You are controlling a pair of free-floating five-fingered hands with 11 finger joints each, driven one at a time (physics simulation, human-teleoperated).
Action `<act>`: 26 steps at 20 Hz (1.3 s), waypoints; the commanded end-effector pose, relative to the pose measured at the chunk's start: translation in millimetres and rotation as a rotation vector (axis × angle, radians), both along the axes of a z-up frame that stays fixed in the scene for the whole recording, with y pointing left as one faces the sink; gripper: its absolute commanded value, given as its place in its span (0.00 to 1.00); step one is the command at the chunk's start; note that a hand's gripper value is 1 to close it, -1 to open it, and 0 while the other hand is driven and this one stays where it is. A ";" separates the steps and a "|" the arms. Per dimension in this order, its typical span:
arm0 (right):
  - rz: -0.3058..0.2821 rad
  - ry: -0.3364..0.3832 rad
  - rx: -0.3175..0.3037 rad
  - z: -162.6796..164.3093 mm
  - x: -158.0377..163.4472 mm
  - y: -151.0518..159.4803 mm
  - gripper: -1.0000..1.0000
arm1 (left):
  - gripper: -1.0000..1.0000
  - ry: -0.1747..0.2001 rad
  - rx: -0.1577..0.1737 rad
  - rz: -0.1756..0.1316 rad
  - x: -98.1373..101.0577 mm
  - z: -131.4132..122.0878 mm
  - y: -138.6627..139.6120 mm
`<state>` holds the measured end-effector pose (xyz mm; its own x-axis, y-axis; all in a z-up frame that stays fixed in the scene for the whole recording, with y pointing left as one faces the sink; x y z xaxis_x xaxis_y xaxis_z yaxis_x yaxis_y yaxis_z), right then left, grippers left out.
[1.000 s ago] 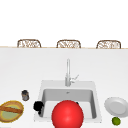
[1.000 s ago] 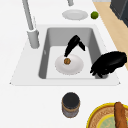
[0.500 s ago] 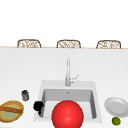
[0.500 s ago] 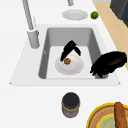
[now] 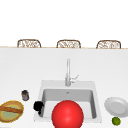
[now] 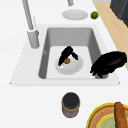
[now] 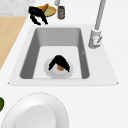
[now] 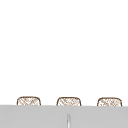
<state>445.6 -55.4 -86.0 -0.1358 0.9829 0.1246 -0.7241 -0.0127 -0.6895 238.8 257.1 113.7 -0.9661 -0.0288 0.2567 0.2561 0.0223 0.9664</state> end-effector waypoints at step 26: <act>-0.020 -0.412 0.088 29.8 -25.4 -13.8 1.00 | 0.50 0.000 0.000 0.000 0.0 0.0 0.0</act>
